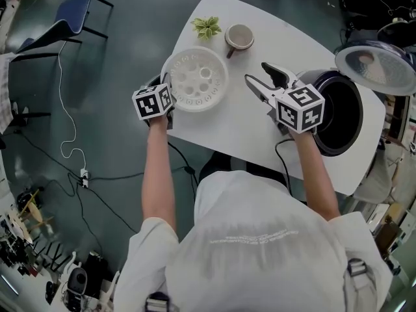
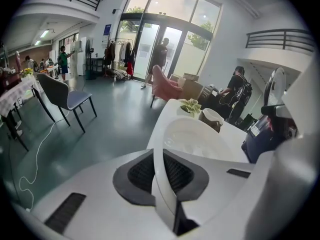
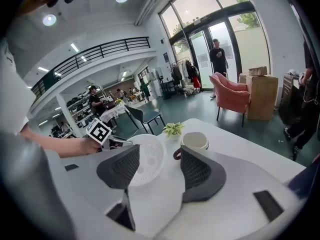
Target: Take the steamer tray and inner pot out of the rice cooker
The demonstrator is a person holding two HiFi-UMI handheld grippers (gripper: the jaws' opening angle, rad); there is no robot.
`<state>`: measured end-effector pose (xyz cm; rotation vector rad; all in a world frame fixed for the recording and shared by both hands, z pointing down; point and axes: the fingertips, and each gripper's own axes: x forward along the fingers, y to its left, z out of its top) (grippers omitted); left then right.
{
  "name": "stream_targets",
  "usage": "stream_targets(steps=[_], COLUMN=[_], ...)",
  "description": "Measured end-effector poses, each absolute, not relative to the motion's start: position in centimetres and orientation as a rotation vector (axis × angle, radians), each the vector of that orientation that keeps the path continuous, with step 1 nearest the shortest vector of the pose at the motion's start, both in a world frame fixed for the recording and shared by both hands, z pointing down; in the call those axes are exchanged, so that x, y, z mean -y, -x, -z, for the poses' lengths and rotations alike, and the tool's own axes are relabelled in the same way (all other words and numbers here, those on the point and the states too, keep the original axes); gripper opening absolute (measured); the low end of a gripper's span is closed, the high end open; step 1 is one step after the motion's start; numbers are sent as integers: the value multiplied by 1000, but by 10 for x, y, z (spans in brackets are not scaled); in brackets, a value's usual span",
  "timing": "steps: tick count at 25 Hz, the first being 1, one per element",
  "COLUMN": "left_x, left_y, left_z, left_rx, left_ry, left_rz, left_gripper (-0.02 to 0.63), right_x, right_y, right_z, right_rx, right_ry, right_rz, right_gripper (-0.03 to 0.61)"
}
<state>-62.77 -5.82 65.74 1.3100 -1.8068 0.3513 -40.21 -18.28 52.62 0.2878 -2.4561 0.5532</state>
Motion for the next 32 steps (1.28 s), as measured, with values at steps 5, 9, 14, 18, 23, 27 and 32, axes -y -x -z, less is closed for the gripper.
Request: stream_targets(steps=[5, 9, 14, 18, 23, 27, 32], left_x=[59, 59, 55, 52, 44, 40, 41], left_y=[623, 613, 622, 621, 621, 628, 636], left_z=[-667, -675, -684, -692, -689, -673, -622], left_rx=[1797, 1800, 1789, 1793, 1819, 1864, 1983], left_ry=[-1304, -1283, -1250, -1216, -1184, -1190, -1275], left_rz=[-394, -401, -335, -224, -136, -99, -169], left_gripper=[41, 41, 46, 68, 170, 198, 221], right_x=[186, 186, 181, 179, 175, 175, 179], right_y=[403, 393, 402, 397, 386, 378, 361], right_z=[-530, -531, -526, -523, -513, -497, -467], right_rx=[2451, 2451, 2454, 2452, 2462, 2494, 2561], right_ry=[-284, -274, -278, -282, -295, -309, -355], right_rz=[-552, -547, -543, -541, -521, -489, -449], right_gripper=[270, 270, 270, 270, 270, 270, 270])
